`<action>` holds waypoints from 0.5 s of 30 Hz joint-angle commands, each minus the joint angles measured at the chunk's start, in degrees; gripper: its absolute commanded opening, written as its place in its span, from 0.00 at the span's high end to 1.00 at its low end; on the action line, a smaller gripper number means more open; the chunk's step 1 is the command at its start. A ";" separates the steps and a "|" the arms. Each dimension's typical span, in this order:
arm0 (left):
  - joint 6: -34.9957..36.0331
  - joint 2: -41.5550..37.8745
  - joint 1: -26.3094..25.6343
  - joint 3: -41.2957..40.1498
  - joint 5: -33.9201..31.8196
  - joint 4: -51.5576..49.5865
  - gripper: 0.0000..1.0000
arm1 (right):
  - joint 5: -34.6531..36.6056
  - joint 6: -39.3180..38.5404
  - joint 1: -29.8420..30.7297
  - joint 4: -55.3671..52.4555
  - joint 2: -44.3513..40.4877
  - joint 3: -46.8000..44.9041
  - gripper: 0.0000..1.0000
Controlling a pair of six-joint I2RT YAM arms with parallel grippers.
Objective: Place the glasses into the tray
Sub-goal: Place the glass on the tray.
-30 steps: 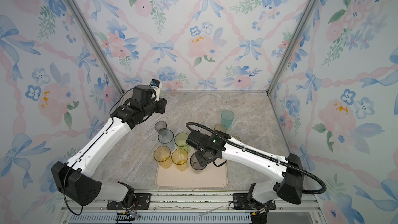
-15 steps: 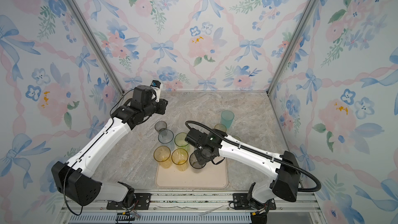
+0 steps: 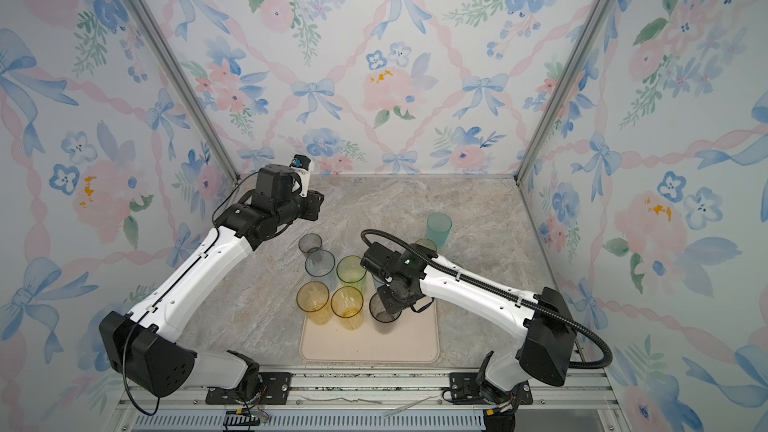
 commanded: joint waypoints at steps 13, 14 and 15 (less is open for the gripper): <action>1.45 1.00 0.98 0.54 1.09 -0.21 0.65 | -1.47 -1.43 -1.01 -0.70 2.51 1.67 0.95; 1.49 1.07 1.08 0.59 1.17 -0.18 0.65 | -1.43 -1.47 -1.01 -0.65 2.51 1.67 0.95; 1.56 1.07 1.09 0.57 1.15 -0.19 0.65 | -1.43 -1.28 -1.11 -0.64 2.51 1.67 0.94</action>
